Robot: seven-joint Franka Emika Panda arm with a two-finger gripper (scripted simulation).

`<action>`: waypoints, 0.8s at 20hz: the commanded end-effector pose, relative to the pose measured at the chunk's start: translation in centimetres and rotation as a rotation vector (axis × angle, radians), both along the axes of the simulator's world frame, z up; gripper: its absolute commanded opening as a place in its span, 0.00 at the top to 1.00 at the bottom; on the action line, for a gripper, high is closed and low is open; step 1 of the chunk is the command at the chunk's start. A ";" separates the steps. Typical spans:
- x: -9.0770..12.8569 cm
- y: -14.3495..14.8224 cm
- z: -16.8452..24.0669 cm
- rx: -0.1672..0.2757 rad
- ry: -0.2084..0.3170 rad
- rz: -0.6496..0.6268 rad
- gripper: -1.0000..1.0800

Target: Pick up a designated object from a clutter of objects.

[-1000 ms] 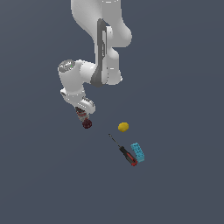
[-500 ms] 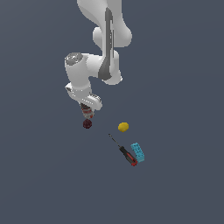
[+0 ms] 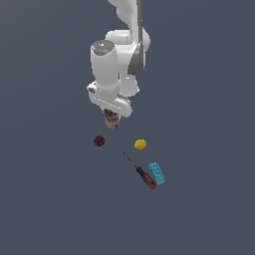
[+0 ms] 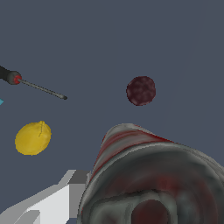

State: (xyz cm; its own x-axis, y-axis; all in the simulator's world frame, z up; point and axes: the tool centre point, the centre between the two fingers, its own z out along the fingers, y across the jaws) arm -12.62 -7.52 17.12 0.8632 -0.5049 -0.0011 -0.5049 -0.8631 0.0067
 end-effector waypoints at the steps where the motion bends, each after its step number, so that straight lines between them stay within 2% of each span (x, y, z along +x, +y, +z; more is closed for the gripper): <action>1: 0.1 2.1 1.9 -0.003 -0.003 0.000 1.00; 16: 0.8 16.0 13.5 0.000 -0.003 0.002 1.00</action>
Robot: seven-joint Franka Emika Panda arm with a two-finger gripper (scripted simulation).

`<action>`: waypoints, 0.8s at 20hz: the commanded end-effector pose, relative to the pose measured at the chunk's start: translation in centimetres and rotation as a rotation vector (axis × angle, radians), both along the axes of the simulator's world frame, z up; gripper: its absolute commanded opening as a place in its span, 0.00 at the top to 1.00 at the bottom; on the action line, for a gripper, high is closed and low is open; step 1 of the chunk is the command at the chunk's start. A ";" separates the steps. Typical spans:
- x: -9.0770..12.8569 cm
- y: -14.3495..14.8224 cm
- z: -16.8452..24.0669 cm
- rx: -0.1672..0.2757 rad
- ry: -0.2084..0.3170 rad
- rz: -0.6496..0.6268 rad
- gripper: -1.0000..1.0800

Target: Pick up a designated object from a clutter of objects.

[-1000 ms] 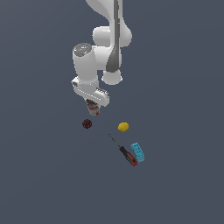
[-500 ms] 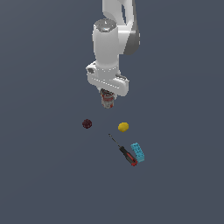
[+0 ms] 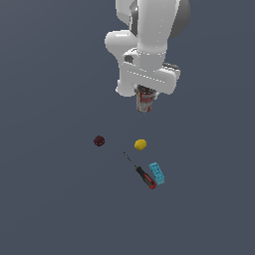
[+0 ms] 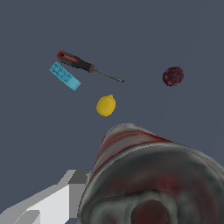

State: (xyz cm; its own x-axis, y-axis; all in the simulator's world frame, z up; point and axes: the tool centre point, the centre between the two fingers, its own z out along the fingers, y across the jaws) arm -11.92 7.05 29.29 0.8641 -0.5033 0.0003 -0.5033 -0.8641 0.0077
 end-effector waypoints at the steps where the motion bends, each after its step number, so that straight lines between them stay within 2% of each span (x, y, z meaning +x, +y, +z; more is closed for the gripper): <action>1: 0.1 2.4 2.1 0.002 -0.002 0.000 1.00; 9: 0.8 9.2 7.8 0.005 -0.003 0.000 1.00; 16: 1.3 12.5 10.6 0.007 -0.003 0.000 1.00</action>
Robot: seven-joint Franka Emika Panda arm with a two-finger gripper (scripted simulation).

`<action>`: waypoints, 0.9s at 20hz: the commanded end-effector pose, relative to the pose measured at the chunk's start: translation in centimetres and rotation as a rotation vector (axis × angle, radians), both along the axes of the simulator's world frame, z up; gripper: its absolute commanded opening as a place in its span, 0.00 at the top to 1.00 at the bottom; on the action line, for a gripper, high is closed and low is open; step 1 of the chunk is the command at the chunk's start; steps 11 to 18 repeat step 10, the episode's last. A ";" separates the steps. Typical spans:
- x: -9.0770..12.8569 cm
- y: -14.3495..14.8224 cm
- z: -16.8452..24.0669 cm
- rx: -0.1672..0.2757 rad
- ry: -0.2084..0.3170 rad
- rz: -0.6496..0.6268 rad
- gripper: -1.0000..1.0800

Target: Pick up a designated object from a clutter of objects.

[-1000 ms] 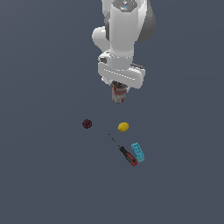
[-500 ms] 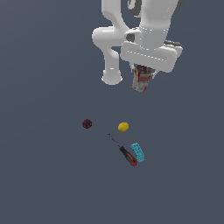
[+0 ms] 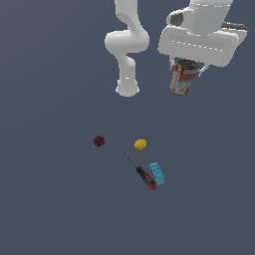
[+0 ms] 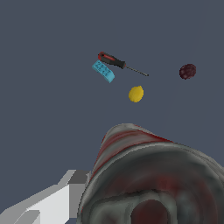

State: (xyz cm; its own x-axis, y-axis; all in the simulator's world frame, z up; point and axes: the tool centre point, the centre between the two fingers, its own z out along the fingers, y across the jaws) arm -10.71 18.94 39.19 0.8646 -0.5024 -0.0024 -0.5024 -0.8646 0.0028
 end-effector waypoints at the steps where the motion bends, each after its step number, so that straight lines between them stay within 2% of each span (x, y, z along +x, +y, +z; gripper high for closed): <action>1: 0.2 0.9 0.9 0.001 -0.003 -0.001 1.00; 7: 0.4 1.9 1.8 0.002 -0.003 -0.002 1.00; 18: 0.5 1.9 1.8 0.002 -0.003 -0.002 1.00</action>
